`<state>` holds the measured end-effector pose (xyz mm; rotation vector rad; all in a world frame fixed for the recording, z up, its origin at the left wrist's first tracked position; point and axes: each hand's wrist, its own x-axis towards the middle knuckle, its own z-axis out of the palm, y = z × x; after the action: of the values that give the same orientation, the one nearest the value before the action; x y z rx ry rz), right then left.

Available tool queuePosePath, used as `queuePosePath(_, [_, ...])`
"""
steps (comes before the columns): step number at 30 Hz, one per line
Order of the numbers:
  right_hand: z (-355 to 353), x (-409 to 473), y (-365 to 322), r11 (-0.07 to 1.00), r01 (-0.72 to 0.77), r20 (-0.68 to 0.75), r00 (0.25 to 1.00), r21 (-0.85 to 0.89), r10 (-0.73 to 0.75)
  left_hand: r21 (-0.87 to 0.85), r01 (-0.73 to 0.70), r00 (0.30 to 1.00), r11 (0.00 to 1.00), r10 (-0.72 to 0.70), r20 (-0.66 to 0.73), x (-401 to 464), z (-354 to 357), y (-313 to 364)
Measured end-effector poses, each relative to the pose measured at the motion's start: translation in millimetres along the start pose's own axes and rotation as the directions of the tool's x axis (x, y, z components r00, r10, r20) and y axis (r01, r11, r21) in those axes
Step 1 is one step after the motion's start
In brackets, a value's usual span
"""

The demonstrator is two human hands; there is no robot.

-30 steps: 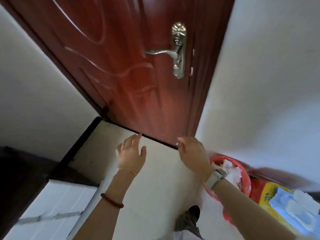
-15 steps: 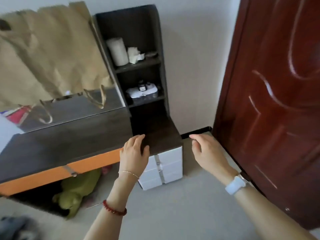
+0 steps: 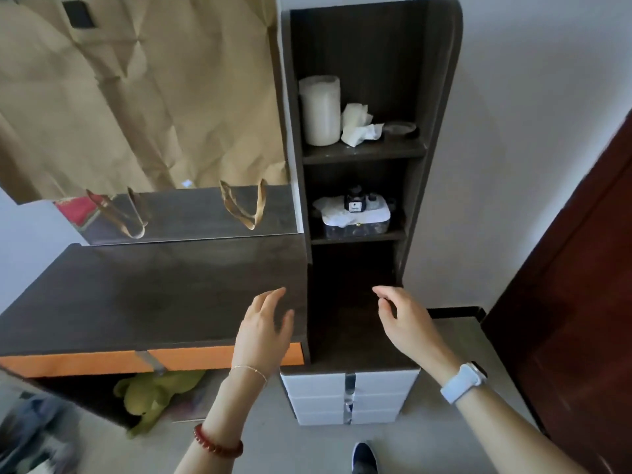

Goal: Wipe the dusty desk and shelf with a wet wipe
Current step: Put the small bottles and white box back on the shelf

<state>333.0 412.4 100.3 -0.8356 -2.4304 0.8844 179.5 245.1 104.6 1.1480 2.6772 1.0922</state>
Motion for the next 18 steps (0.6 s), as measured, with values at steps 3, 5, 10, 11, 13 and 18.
queuePosePath(3, [-9, 72, 26, 0.999, -0.036, 0.002, 0.999, 0.013, 0.036, -0.012, -0.02, 0.999, 1.0, 0.02, 0.038, 76, 34, 18])
queuePosePath(5, [-16, 115, 40, 0.998, -0.061, -0.003, 0.998, 0.018, 0.061, -0.023, -0.032, 0.997, 0.999, 0.034, 0.07, 121, 54, 34])
queuePosePath(10, [-19, 213, 69, 0.993, -0.119, 0.001, 0.993, -0.02, 0.119, -0.008, -0.024, 0.99, 1.0, 0.025, 0.139, 212, 106, 59])
queuePosePath(11, [-18, 228, 73, 0.991, -0.13, 0.003, 0.991, -0.03, 0.13, 0.027, -0.009, 0.988, 1.0, 0.004, 0.154, 227, 114, 62])
queuePosePath(13, [-14, 254, 80, 0.987, -0.136, 0.022, 0.99, -0.089, 0.139, 0.107, 0.025, 0.981, 0.994, -0.045, 0.187, 252, 128, 66])
queuePosePath(18, [4, 297, 83, 0.982, -0.104, 0.087, 0.989, -0.158, 0.119, 0.241, 0.014, 0.951, 0.97, -0.087, 0.296, 304, 155, 65])
